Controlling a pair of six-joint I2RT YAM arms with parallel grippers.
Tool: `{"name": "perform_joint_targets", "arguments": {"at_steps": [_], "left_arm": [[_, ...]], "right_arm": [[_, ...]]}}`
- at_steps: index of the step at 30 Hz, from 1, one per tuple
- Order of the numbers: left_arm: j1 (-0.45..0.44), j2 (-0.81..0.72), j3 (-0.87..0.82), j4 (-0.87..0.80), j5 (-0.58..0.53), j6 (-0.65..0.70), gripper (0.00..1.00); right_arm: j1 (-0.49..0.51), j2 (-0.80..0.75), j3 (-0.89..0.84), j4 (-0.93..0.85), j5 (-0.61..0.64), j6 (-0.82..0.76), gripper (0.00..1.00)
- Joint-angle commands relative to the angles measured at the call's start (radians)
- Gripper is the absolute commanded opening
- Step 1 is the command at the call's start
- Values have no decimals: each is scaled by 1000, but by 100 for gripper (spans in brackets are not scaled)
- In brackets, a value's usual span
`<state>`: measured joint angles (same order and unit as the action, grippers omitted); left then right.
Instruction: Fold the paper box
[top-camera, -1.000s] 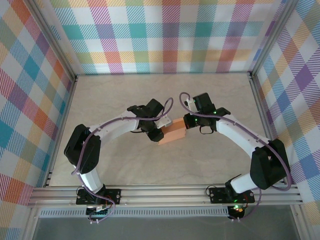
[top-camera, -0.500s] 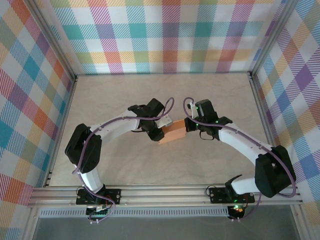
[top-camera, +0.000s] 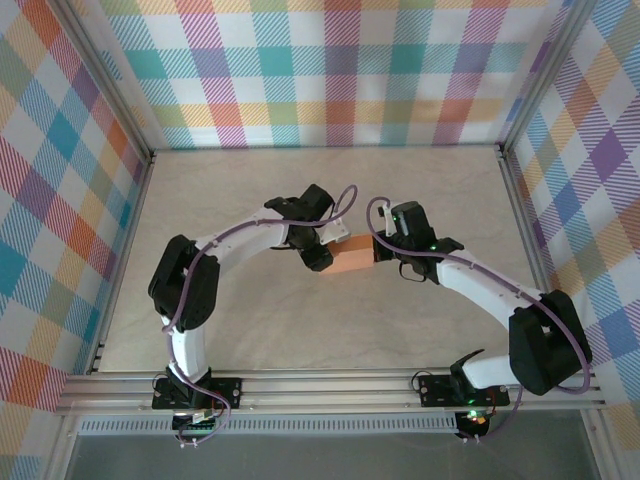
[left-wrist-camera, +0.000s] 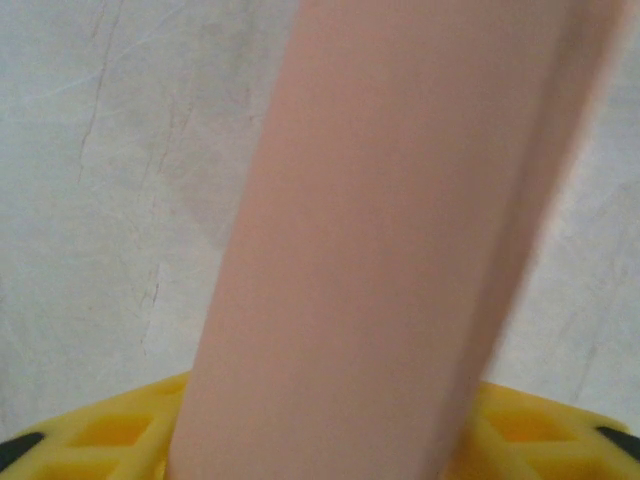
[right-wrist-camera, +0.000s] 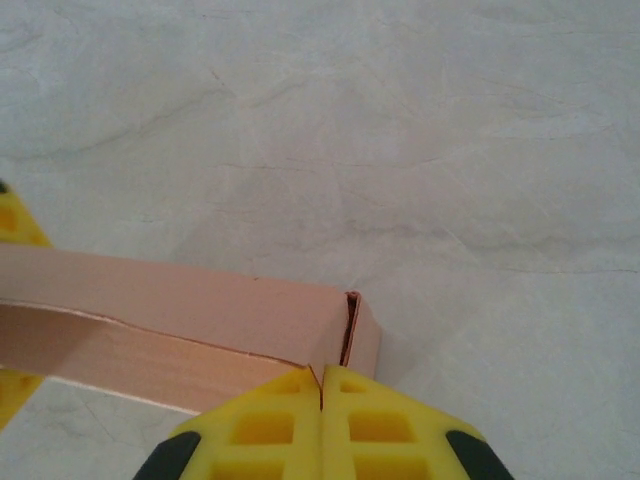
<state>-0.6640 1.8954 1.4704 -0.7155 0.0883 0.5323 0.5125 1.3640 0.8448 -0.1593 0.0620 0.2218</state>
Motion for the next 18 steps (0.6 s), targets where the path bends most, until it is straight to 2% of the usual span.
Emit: {"name": "perform_joint_targets", "arguments": {"at_steps": [1, 6, 12, 18], "left_arm": [[4, 5, -13, 26, -23, -25, 61], [-3, -47, -39, 51, -15, -46, 70], [-6, -121, -76, 74, -10, -74, 86], [-6, -232, -170, 130, 11, -101, 91]], "right_arm": [[21, -18, 1, -37, -26, 1, 0], [25, -9, 28, -70, -3, -6, 0], [32, -3, 39, -87, 21, -2, 0], [35, 3, 53, -104, 40, -2, 0]]}}
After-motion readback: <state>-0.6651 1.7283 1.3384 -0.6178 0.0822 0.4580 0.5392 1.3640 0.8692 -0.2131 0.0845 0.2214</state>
